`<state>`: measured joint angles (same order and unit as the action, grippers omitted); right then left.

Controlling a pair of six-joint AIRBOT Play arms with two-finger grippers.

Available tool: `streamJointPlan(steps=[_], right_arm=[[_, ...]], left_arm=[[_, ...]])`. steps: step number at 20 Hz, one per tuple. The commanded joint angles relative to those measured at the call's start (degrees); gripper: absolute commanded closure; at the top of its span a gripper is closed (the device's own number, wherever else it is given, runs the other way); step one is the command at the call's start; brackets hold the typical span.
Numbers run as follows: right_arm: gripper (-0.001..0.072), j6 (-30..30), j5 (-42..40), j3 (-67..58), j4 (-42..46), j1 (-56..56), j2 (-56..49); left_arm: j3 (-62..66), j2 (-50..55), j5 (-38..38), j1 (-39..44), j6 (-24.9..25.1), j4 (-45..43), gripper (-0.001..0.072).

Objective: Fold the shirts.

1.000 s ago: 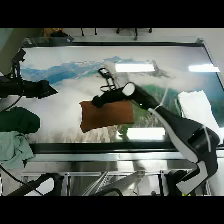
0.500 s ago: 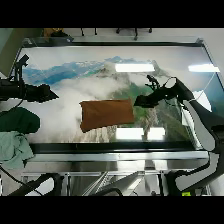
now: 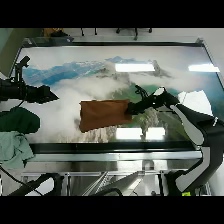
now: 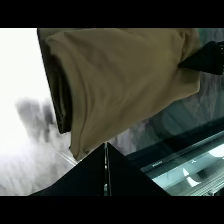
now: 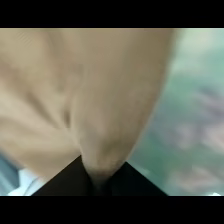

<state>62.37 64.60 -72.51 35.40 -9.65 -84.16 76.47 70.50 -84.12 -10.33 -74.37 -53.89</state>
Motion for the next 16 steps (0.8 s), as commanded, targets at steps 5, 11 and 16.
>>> streamJointPlan(steps=[5, 11, 16], right_arm=[[0.0688, 5.40, -0.26, -11.87, 3.85, 6.12, 13.75], [0.0688, 24.55, -1.14, -19.08, 11.87, 27.32, 20.74], [0.0688, 28.20, -2.29, -19.23, 12.00, 43.01, 21.40]], left_arm=[[-0.02, -0.02, -1.42, -0.07, 0.00, -0.09, 0.0696], [-0.02, -0.02, -2.60, -0.07, 0.04, -0.09, 0.0696], [-0.02, -0.02, -5.49, -0.07, 2.40, -0.13, 0.0696]])
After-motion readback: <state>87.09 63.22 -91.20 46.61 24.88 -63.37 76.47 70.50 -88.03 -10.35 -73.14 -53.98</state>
